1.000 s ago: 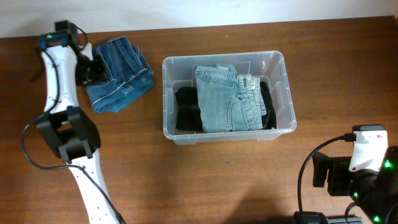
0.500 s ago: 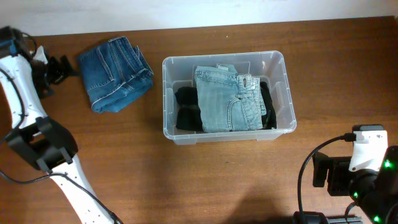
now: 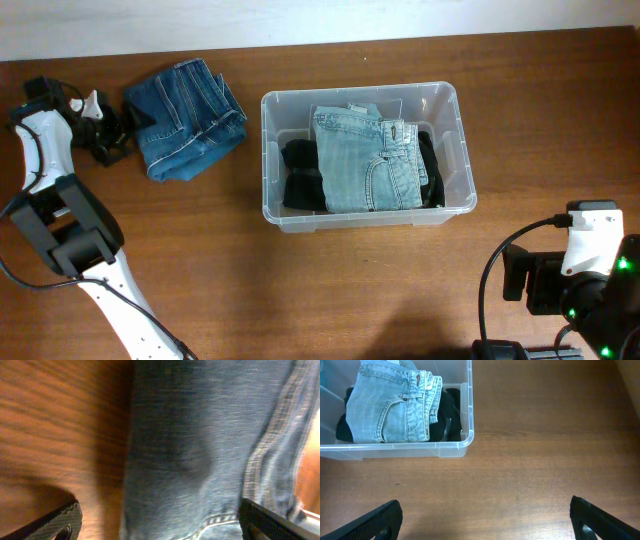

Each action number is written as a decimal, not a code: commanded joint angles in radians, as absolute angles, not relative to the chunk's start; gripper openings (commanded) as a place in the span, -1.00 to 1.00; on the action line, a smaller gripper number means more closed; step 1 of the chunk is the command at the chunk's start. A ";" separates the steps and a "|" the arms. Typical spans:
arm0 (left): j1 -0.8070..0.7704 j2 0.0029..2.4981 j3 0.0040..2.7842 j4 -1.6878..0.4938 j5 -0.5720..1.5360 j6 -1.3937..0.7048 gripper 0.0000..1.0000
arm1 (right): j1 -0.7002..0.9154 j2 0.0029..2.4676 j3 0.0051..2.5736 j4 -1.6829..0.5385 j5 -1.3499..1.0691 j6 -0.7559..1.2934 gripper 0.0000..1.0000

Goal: Pack container
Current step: 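Lower the left gripper onto the dark-blue jeans edge and grasp it, then lift the dark-blue jeans and carry it over the bin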

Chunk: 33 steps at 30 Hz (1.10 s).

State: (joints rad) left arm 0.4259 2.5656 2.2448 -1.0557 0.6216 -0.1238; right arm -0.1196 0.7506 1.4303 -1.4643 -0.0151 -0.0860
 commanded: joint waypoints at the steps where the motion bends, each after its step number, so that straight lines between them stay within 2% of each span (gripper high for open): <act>1: 0.423 2.574 2.172 -1.023 0.675 -0.118 0.99 | -0.112 0.744 1.441 -1.462 -0.003 -0.084 0.97; 15: 0.308 2.575 2.077 -0.957 0.662 -0.117 0.99 | -0.112 0.744 1.441 -1.462 -0.003 -0.084 0.97; 17: 0.290 2.575 2.077 -0.953 0.643 -0.117 0.92 | -0.112 0.744 1.441 -1.461 -0.003 -0.084 0.97; 18: 0.283 2.575 2.077 -0.953 0.632 -0.117 0.82 | -0.112 0.744 1.441 -1.462 -0.003 -0.084 0.97; 19: 0.279 2.575 2.077 -0.954 0.625 -0.117 0.55 | -0.112 0.744 1.441 -1.462 -0.003 -0.084 0.97; 20: 0.278 2.575 2.077 -0.956 0.616 -0.117 0.14 | -0.112 0.744 1.441 -1.462 -0.003 -0.084 0.97; 25: 0.289 2.575 2.083 -0.978 0.613 -0.117 -0.92 | -0.112 0.744 1.441 -1.462 -0.003 -0.084 0.97; 26: 0.295 2.575 2.084 -0.987 0.614 -0.117 -0.98 | -0.112 0.744 1.441 -1.462 -0.003 -0.084 0.97; 33: 0.317 2.557 2.151 -1.095 0.613 -0.051 -0.98 | -0.112 0.744 1.441 -1.462 -0.003 -0.084 0.97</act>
